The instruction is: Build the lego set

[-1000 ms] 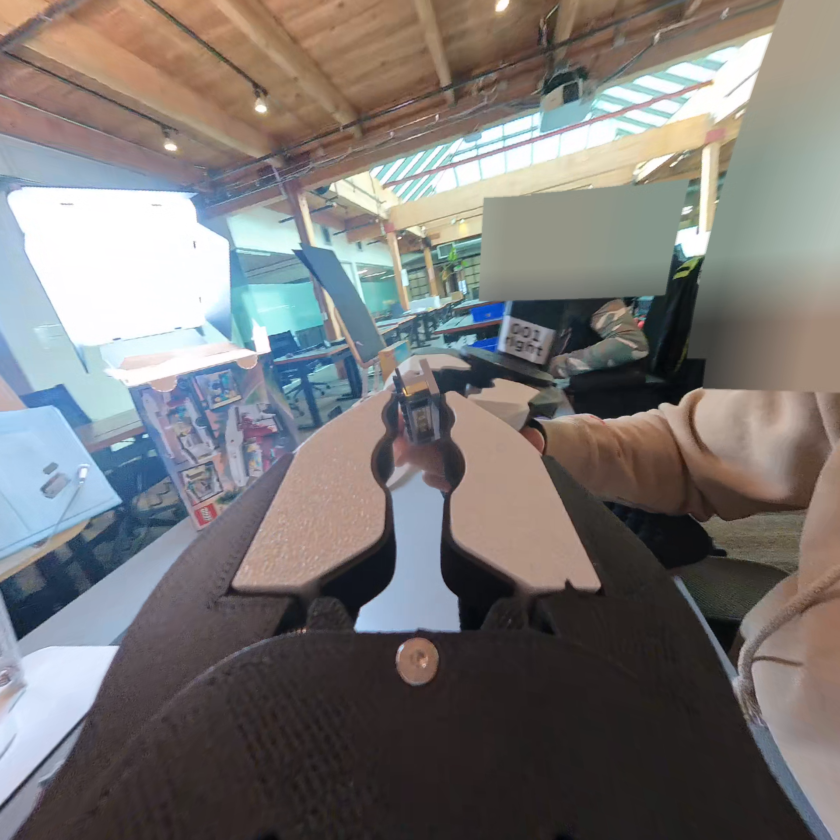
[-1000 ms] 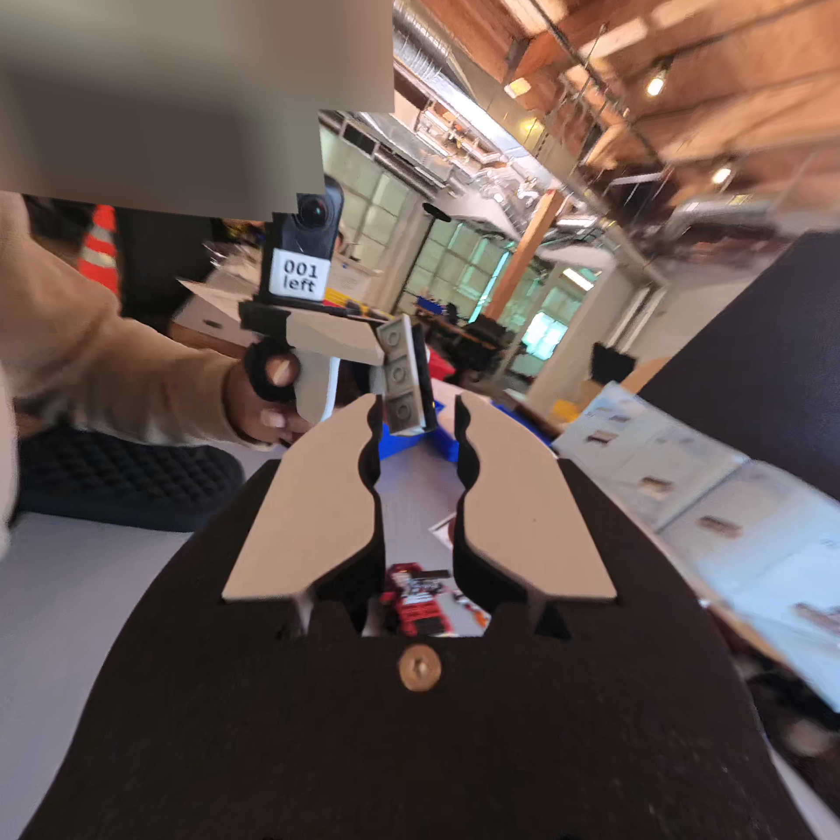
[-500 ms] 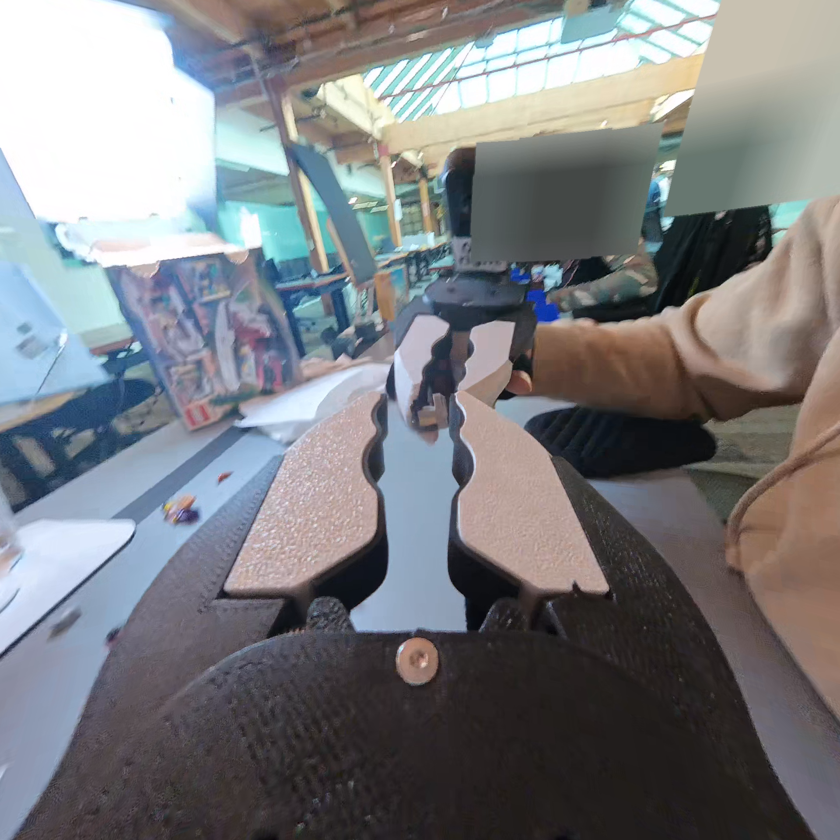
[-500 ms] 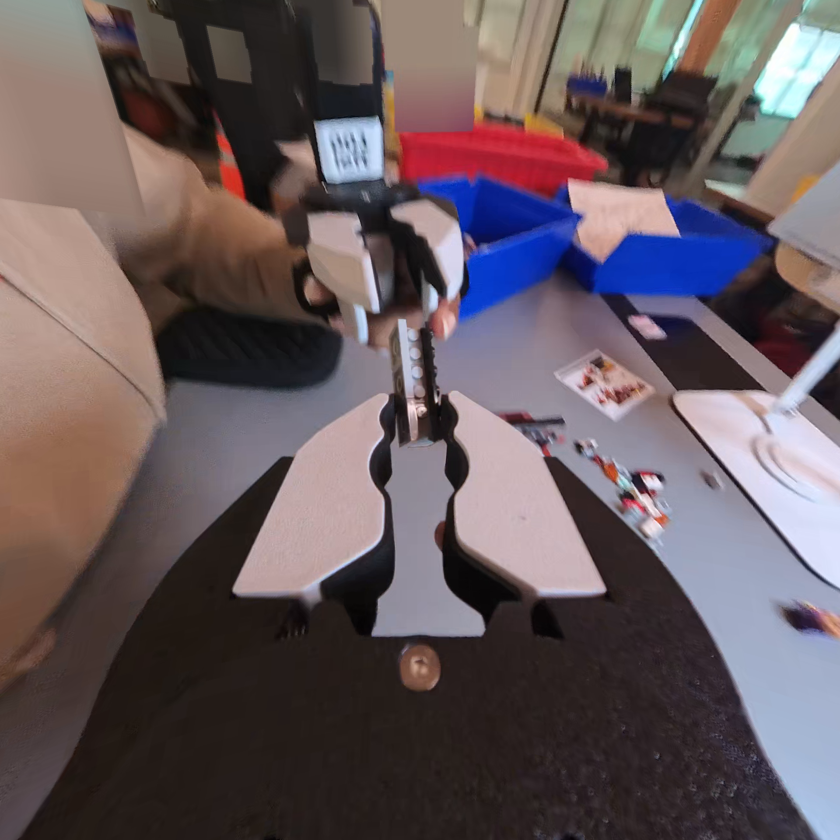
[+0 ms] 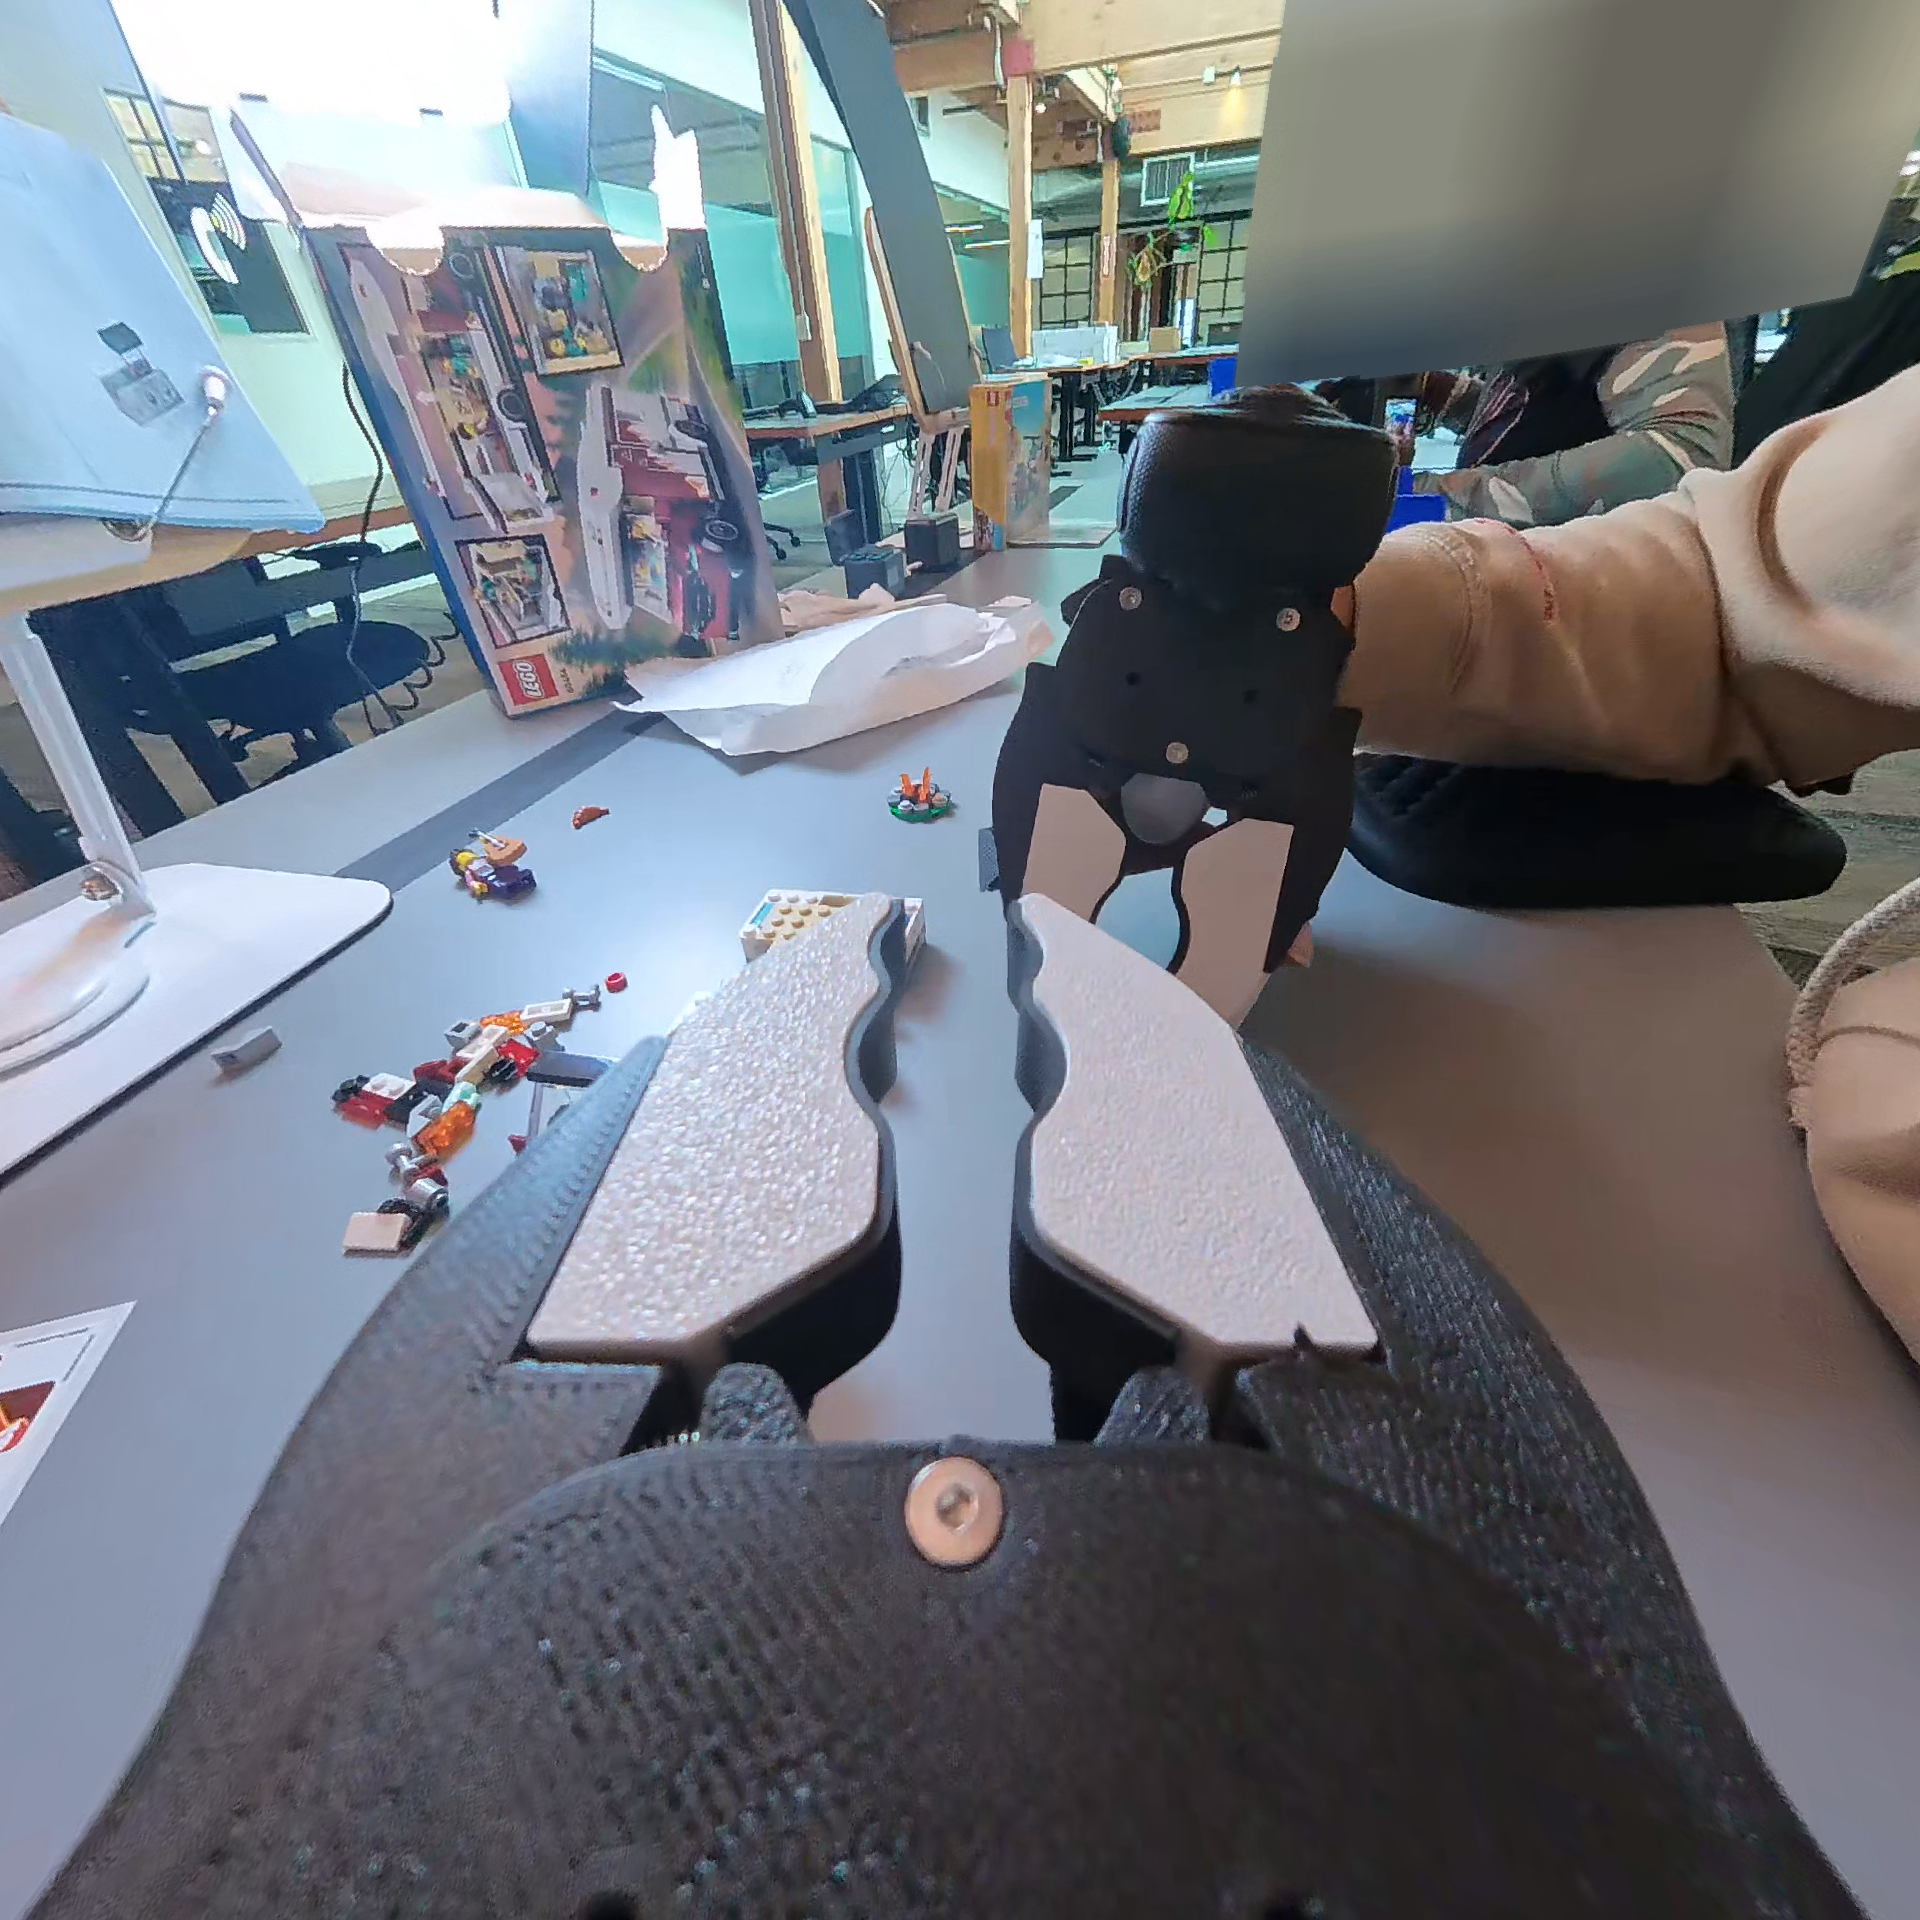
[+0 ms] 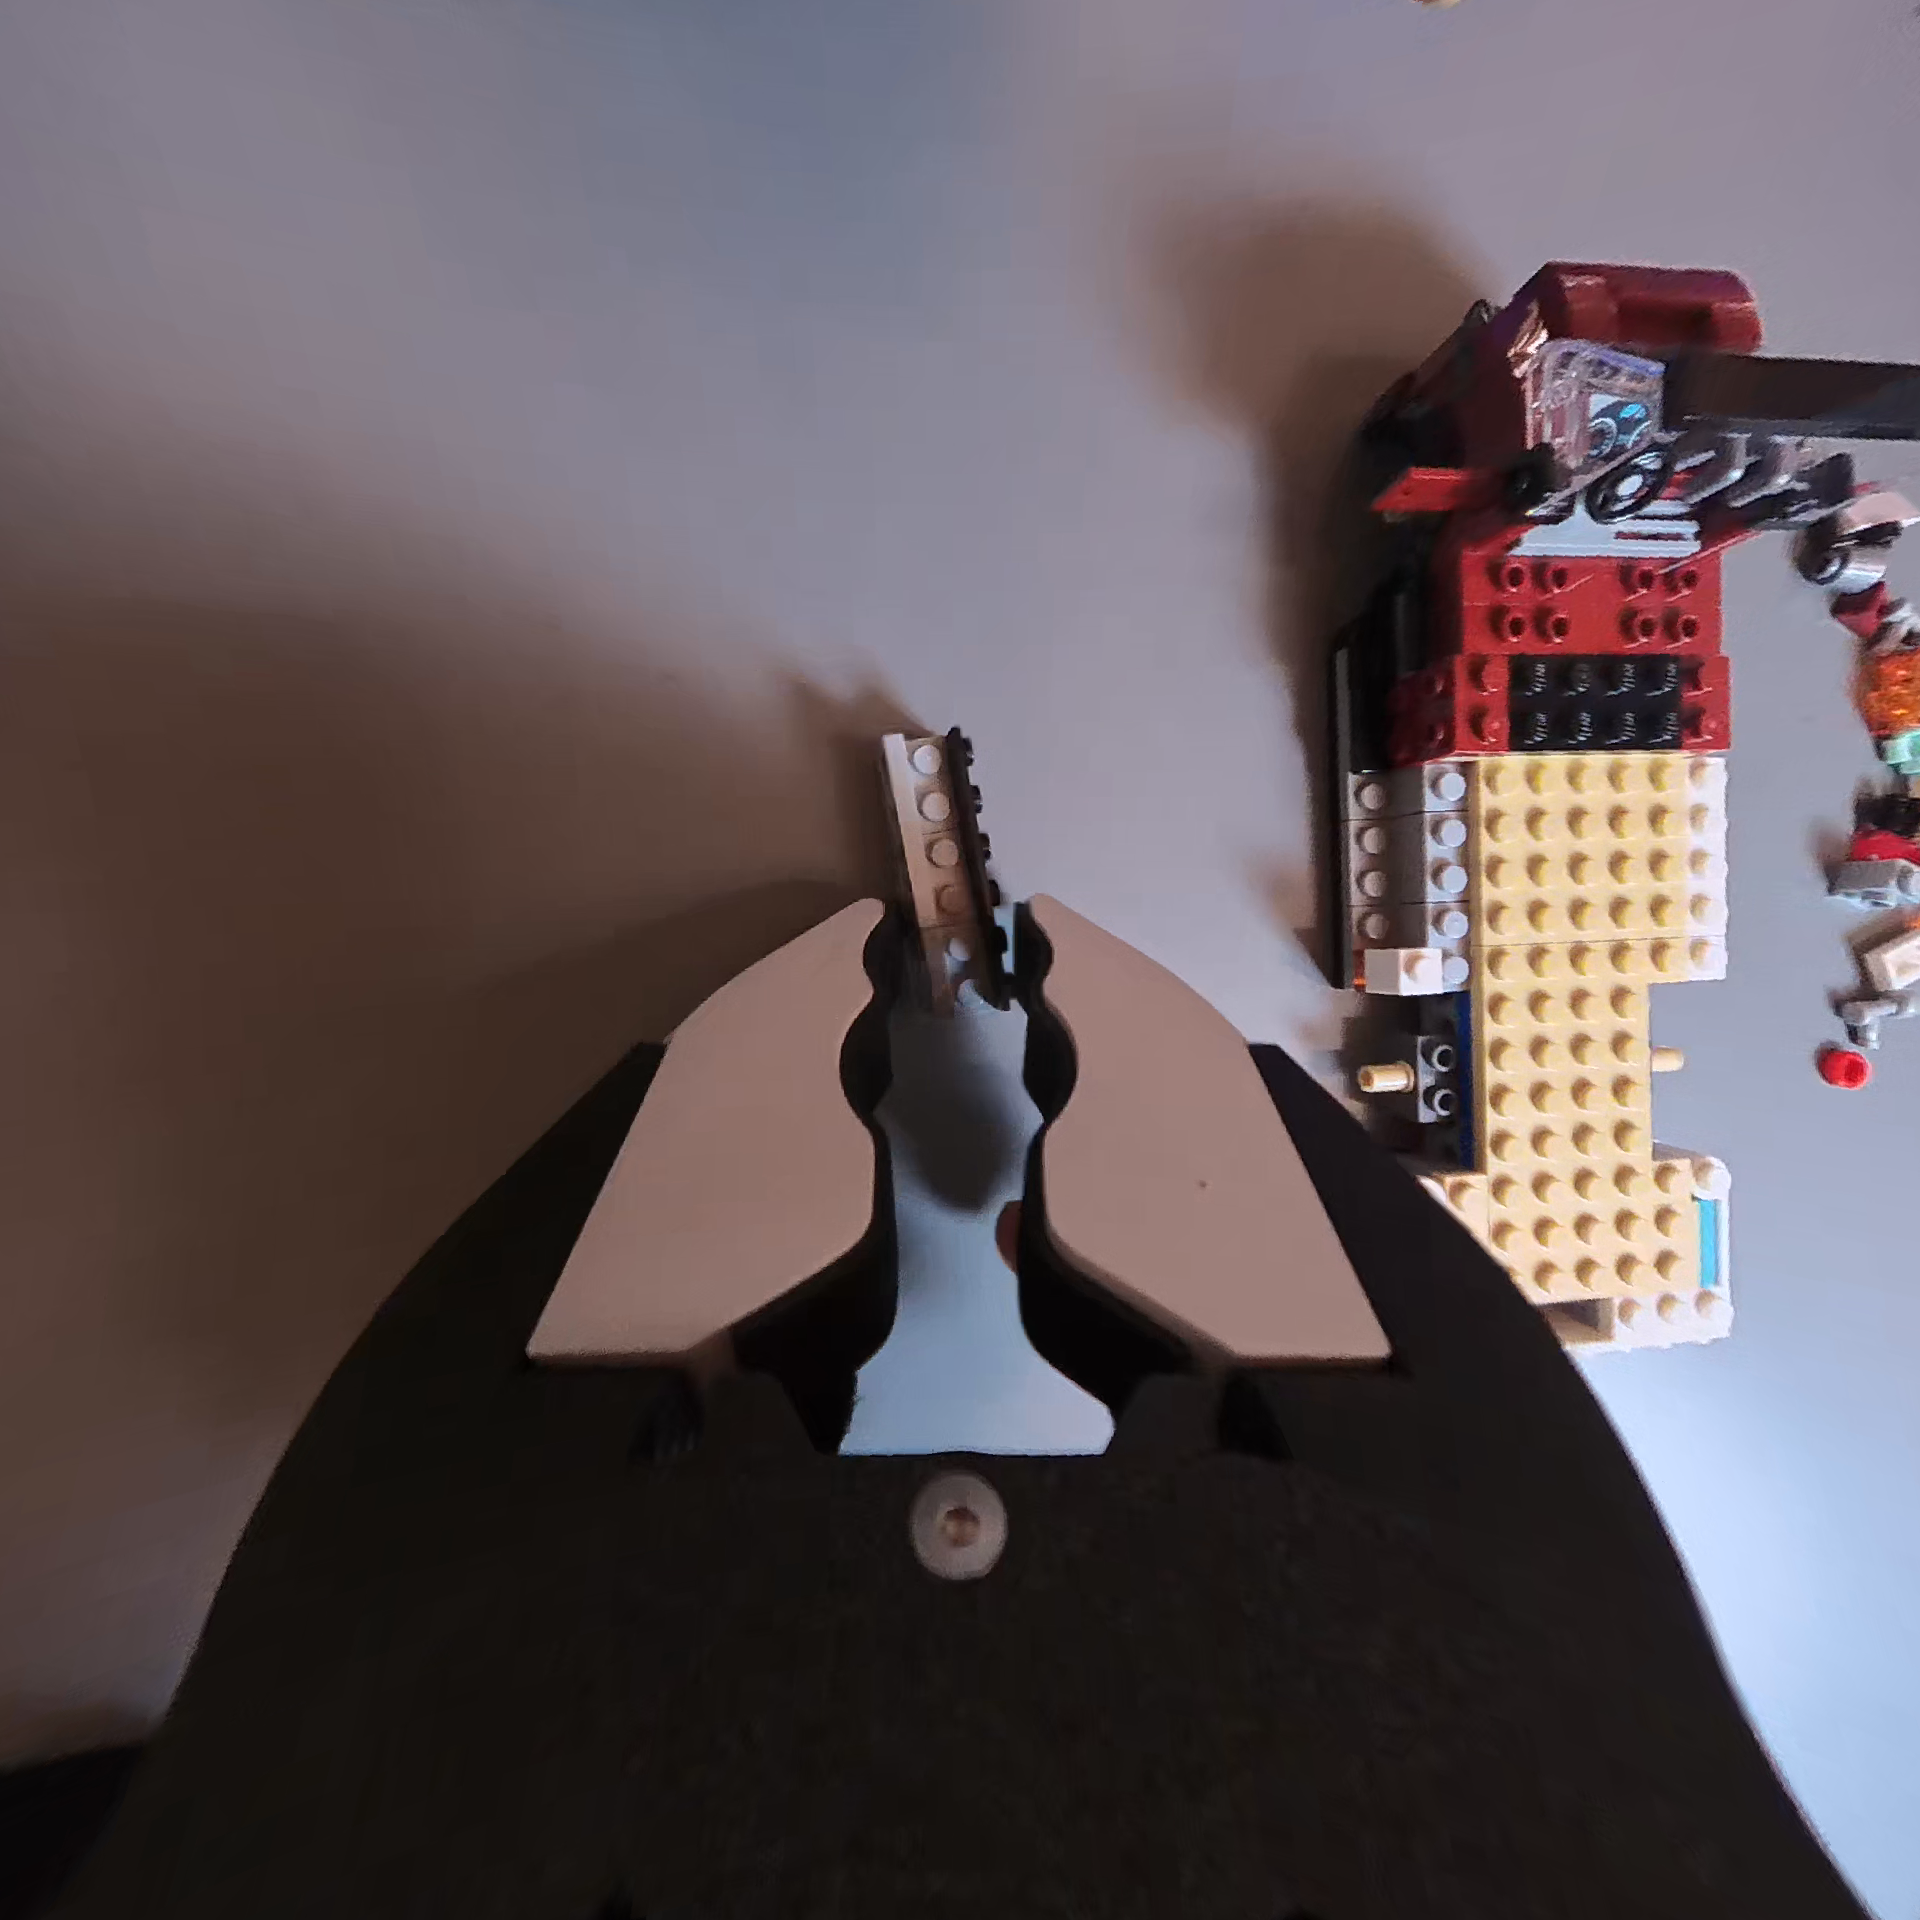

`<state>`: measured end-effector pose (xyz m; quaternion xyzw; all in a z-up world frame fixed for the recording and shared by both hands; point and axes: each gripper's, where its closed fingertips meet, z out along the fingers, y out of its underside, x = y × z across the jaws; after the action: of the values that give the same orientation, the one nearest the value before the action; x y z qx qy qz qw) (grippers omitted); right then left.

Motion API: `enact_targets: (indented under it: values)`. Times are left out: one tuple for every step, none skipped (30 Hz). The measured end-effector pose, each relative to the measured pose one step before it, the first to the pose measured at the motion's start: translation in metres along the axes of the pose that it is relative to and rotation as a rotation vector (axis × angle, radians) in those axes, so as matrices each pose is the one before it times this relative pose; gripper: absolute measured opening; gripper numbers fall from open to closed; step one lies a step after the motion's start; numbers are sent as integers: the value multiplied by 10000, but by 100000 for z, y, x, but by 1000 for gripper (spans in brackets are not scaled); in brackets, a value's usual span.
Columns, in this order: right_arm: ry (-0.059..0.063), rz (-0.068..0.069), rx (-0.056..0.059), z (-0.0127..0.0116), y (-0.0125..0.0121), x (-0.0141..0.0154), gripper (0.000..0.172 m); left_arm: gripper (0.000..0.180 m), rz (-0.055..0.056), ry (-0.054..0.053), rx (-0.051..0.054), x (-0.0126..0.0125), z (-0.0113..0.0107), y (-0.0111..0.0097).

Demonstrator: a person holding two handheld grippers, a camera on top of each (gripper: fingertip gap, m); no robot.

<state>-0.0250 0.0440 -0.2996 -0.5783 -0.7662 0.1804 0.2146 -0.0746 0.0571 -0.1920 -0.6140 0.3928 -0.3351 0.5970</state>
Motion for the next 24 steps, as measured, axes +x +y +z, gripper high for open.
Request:
enact_targets:
  values:
    - [-64, -4, 221, -203, -231, -4, 28, 18, 26, -15, 40, 26, -20, -93]
    - [32, 149, 450, -502, -487, 323, 32, 18, 27, -51, 47, -45, -38, -109]
    - [207, 235, 689, -859, -821, 844, 35, 18, 15, -75, 45, -117, -46, -84]
    - [461, 218, 912, -1180, -1201, 1456, 37, 17, 5, -80, 35, -147, -46, -50]
    - [805, 213, 982, -1355, -1444, 2221, 37, 17, -7, -85, 30, -170, -34, -22]
    - [986, 288, 930, -1304, -1516, 2791, 36, 16, 1, -86, 22, -185, -33, 8]
    - [968, 380, 917, -1061, -1601, 3008, 37, 15, 26, -99, -6, -194, -9, 51]
    - [888, 376, 903, -753, -1620, 3002, 36, 14, 66, -141, -21, -240, -18, 77]
    - [885, 267, 821, -407, -1462, 2968, 35, 11, 104, -179, -43, -276, -25, 102]
    - [898, 171, 746, -77, -1298, 2877, 32, 8, 146, -258, -67, -386, -33, 158]
    - [804, 101, 633, 238, -1073, 2596, 27, 4, 178, -283, -67, -426, -18, 175]
    - [759, 61, 554, 520, -915, 2388, 24, 1, 181, -258, -69, -400, -13, 186]
    - [698, -1, 457, 741, -727, 2199, 16, 0, 164, -219, -71, -352, 12, 190]
    - [636, -77, 400, 886, -562, 1988, 2, 0, 149, -164, -93, -266, 62, 224]
    - [497, -99, 293, 1053, -336, 1667, 0, 0, 136, -103, -119, -170, 95, 262]
    - [378, -65, 135, 1121, -61, 1386, 0, 0, 129, -69, -121, -82, 120, 274]
    - [275, 92, 27, 1153, 143, 1172, 0, 0, 123, -60, -112, -56, 106, 249]
    - [172, 125, -5, 1085, 214, 970, 0, 0, 124, -56, -100, -39, 100, 209]
    - [160, 33, 6, 952, 206, 874, 0, 0, 135, -85, -66, -84, 66, 136]
    - [197, 4, 52, 783, 159, 847, 0, 0, 109, -62, -58, -71, 61, 124]
    - [71, 37, 51, 655, 157, 603, 0, 0, 62, -32, -77, -43, 68, 168]
    - [-48, 85, -14, 583, 220, 374, 0, 0, 27, -19, -77, -48, 60, 181]
    - [-41, 114, -47, 492, 234, 310, 0, 0, -4, -19, -54, -78, 66, 145]
    - [-63, 83, -11, 385, 177, 193, 0, 0, -22, -14, -35, -90, 63, 110]
